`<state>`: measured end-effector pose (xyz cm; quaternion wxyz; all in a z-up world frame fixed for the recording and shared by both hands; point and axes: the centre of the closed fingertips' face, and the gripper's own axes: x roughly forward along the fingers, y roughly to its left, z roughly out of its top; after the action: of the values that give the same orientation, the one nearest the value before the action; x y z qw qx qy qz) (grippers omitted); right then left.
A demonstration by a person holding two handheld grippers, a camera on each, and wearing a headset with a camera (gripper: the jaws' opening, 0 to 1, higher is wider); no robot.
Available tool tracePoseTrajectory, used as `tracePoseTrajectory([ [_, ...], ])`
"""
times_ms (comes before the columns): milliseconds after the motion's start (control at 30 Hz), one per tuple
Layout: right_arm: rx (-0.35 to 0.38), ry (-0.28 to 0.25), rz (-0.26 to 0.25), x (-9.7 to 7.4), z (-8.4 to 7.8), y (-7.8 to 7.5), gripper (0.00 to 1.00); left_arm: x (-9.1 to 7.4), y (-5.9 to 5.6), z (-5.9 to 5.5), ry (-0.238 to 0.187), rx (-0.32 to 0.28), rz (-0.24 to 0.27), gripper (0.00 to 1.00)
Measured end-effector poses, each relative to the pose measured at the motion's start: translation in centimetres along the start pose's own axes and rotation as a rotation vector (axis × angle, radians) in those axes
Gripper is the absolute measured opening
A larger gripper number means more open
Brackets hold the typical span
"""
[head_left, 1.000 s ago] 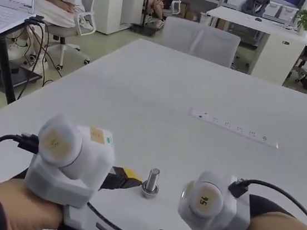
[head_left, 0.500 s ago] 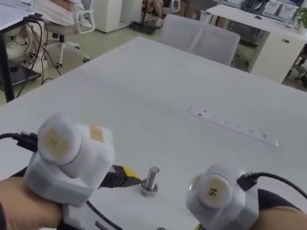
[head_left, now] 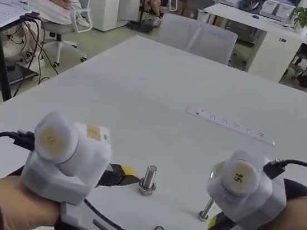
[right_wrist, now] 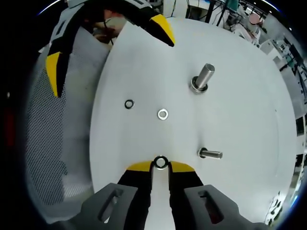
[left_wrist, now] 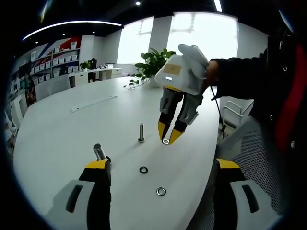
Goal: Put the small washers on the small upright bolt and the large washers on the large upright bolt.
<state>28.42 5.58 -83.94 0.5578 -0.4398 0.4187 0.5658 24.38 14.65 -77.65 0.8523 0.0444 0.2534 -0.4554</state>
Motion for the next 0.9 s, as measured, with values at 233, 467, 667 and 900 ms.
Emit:
tracePoseTrajectory([
  [233, 0.008, -0.002, -0.034, -1.7, -0.2, -1.5, 0.13, 0.0, 0.0, 0.0, 0.001, -0.001, 0.000, 0.89],
  [467, 0.003, -0.009, -0.075, -3.4, 0.2, -3.2, 0.13, 0.0, 0.0, 0.0, 0.001, -0.001, 0.001, 0.89],
  [667, -0.004, -0.018, -0.099, -4.2, 0.8, -4.3, 0.13, 0.0, 0.0, 0.0, 0.003, -0.003, 0.000, 0.89],
  [900, -0.024, -0.021, -0.122, -4.6, 1.5, -5.6, 0.13, 0.0, 0.0, -0.1, 0.004, -0.006, 0.000, 0.89],
])
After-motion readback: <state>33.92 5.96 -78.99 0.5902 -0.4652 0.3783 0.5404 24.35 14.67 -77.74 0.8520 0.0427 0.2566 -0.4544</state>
